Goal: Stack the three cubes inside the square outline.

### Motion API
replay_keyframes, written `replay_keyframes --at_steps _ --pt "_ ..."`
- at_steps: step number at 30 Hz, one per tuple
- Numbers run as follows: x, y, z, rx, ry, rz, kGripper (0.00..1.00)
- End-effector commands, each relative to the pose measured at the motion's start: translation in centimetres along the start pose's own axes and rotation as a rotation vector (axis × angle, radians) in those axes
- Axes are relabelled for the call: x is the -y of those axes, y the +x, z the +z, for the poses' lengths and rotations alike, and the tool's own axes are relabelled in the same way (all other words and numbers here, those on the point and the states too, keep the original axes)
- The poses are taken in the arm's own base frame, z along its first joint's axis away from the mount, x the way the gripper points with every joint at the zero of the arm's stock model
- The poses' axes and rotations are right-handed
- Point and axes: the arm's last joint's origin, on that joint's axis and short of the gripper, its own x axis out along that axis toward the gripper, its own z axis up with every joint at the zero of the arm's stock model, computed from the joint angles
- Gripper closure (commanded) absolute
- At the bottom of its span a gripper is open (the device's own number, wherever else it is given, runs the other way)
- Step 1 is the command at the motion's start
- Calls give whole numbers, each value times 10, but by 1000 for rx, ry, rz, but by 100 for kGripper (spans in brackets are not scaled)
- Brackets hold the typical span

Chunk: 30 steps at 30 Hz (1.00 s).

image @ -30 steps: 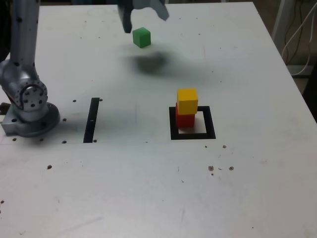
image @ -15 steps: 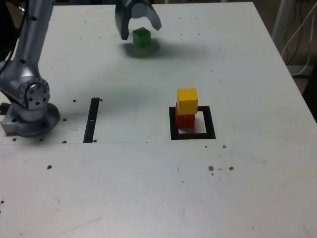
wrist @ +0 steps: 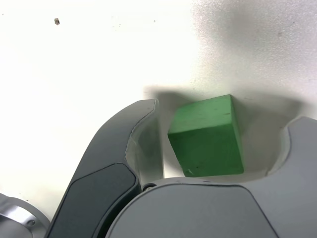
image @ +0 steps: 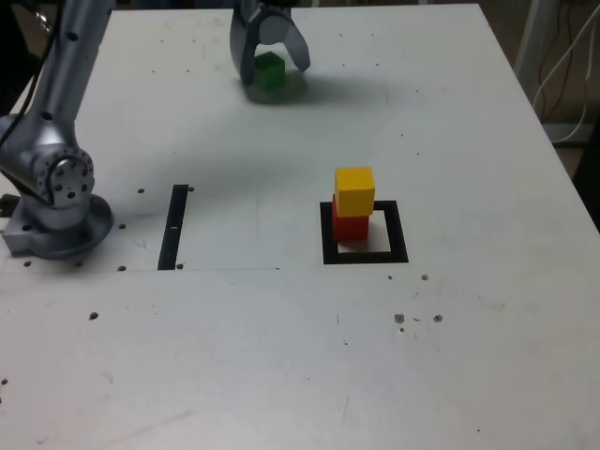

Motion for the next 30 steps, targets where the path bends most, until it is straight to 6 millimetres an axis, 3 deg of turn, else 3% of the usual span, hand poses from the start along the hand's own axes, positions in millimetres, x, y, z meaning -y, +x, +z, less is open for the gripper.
replay_keyframes --at_steps 1,7,21,30 --pt "0 2 2 5 3 -2 44" --pt "1 4 5 22 7 -7 63" --pt "4 3 7 47 18 -14 83" --pt "22 -18 7 86 78 14 88"
